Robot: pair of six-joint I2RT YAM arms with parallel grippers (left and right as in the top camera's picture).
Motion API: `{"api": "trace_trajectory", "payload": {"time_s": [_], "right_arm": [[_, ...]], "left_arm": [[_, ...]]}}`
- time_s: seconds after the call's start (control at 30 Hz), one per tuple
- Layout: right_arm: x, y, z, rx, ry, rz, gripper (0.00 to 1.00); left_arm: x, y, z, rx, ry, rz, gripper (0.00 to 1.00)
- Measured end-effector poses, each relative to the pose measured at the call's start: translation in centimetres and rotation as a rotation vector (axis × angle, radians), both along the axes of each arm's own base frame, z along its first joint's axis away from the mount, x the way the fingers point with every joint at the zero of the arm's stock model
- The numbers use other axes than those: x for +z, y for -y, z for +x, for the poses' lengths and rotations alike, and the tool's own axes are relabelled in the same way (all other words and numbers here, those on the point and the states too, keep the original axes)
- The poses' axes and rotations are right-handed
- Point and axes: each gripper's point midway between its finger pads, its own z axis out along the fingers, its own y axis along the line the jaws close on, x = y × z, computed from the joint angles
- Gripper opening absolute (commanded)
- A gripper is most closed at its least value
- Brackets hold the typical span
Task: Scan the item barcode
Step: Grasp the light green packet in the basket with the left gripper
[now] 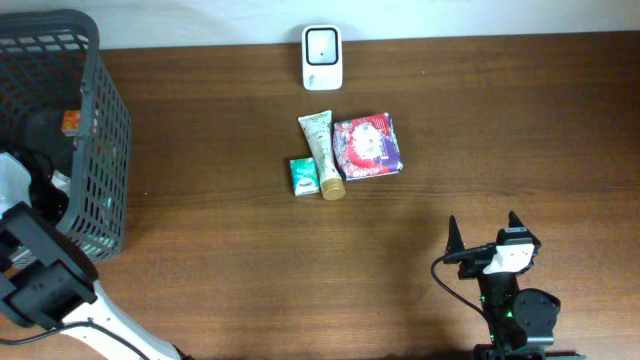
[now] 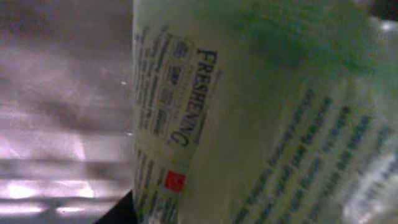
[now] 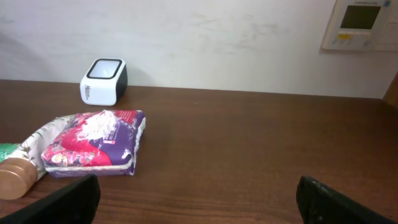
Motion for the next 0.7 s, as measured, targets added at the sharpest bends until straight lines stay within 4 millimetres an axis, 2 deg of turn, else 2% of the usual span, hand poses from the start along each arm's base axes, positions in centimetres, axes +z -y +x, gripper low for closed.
{"api": "trace_trajectory", "payload": {"time_s": [0.03,0.07,0.17,0.23,0.3,0.33,0.4,0.43,0.5,0.53,0.57,0.6,0.63,0.67,0.7], "right_arm": [[0.0,0.0,0.0,0.0,0.0,0.0,0.99],[0.0,0.0,0.0,0.0,0.0,0.0,0.99],[0.0,0.0,0.0,0.0,0.0,0.0,0.99],[0.0,0.0,0.0,0.0,0.001,0.001,0.99],[0.0,0.0,0.0,0.0,0.001,0.0,0.99],[0.0,0.0,0.0,0.0,0.001,0.0,0.99],[0.0,0.0,0.0,0.0,0.001,0.0,0.99],[0.0,0.0,0.0,0.0,0.001,0.0,0.99],[0.0,0.0,0.0,0.0,0.001,0.0,0.99],[0.0,0.0,0.0,0.0,0.001,0.0,0.99],[0.0,0.0,0.0,0.0,0.001,0.0,0.99],[0.0,0.0,0.0,0.0,0.001,0.0,0.99],[0.0,0.0,0.0,0.0,0.001,0.001,0.99],[0.0,0.0,0.0,0.0,0.001,0.0,0.99],[0.0,0.0,0.0,0.0,0.001,0.001,0.99]], "left_arm": [[0.4,-0.4,0.4,0.001,0.008,0.011,0.21],[1.5,-1.3,1.7,0.005,0.048,0.041,0.14],[5.9,-3.7,4.8,0.063,0.152,0.132,0.0],[11.0,-5.9,7.6,0.147,0.287,0.233,0.0],[15.2,-6.8,9.2,0.254,0.395,0.28,0.0],[18.7,-7.1,10.6,0.318,0.507,0.297,0.0],[25.1,-6.4,12.7,0.392,0.724,0.272,0.0],[28.6,-5.5,13.4,0.428,0.843,0.231,0.0],[33.8,-3.5,14.4,0.493,1.019,0.117,0.0],[36.9,-1.8,14.6,0.515,1.114,0.022,0.0],[39.0,-0.1,14.7,0.509,1.176,-0.064,0.0],[41.5,2.8,14.6,0.48,1.231,-0.198,0.0],[42.7,5.0,14.6,0.439,1.247,-0.284,0.0],[43.0,7.2,14.6,0.408,1.229,-0.362,0.0],[42.5,9.8,14.4,0.389,1.169,-0.445,0.0]]}}
